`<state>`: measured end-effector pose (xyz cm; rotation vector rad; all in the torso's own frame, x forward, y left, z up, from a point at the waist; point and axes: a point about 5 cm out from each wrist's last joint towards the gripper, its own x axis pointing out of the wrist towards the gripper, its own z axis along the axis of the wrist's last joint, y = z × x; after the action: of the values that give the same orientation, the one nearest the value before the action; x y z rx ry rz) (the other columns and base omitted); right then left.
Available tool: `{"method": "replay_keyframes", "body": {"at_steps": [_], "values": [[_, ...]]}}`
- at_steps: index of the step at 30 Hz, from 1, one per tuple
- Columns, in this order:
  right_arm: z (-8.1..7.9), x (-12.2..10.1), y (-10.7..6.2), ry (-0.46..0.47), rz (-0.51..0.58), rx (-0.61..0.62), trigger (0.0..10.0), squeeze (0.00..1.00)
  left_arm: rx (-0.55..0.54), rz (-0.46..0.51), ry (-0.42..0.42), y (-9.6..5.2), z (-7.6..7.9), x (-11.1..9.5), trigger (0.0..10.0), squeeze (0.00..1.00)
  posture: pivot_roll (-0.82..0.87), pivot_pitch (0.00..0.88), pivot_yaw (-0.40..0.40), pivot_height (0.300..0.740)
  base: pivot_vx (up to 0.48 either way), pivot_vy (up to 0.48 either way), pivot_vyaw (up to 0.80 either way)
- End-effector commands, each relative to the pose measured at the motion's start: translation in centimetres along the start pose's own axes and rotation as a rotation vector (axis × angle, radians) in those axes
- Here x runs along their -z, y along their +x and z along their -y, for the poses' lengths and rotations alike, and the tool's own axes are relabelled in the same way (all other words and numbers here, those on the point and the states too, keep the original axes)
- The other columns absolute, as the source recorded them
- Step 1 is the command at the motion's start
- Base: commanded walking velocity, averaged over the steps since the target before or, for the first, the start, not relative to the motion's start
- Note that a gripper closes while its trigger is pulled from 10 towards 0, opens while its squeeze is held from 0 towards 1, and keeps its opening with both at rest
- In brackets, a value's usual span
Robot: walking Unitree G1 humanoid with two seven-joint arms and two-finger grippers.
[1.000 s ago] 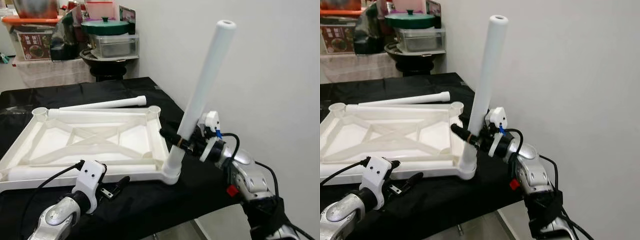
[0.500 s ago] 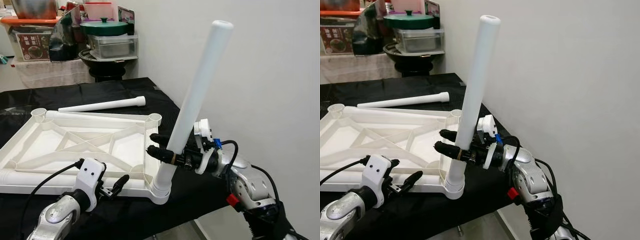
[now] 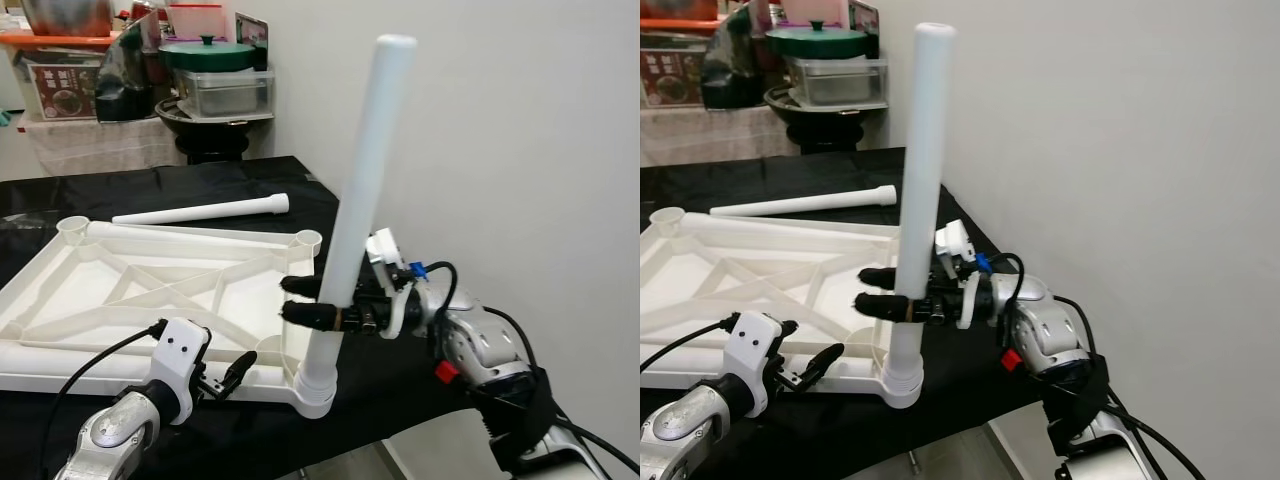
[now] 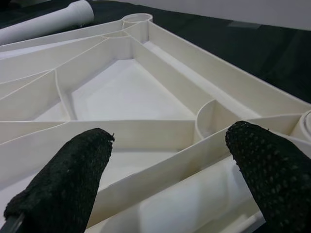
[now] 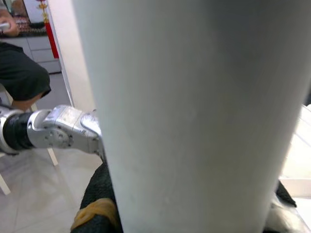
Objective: Building children table
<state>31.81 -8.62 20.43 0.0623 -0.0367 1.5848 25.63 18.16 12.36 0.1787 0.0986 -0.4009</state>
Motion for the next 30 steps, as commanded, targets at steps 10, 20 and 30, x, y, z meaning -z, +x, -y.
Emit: {"method": "replay_keyframes", "body": {"at_steps": [10, 20, 30], "values": [[0.1, 2.5, 0.5, 0.138, 0.011, -0.031, 0.0, 0.00, -0.009, -0.011, -0.007, -0.4, 0.2, 0.4, 10.0, 0.00, 0.13, 0.000, -0.098, 0.740, 0.000, 0.000, 0.00], [-0.1, 3.3, 0.4, 0.164, 0.012, -0.012, 0.0, 0.00, -0.013, -0.010, -0.008, -0.3, 0.2, 0.4, 10.0, 0.00, 0.12, 0.000, -0.098, 0.740, 0.000, 0.000, 0.00], [0.0, 4.7, 0.7, 0.130, -0.032, 0.165, 0.0, 0.00, -0.011, -0.006, -0.017, 0.0, 0.5, 0.5, 10.0, 0.00, 0.11, 0.000, -0.097, 0.740, 0.000, 0.000, 0.00]]}}
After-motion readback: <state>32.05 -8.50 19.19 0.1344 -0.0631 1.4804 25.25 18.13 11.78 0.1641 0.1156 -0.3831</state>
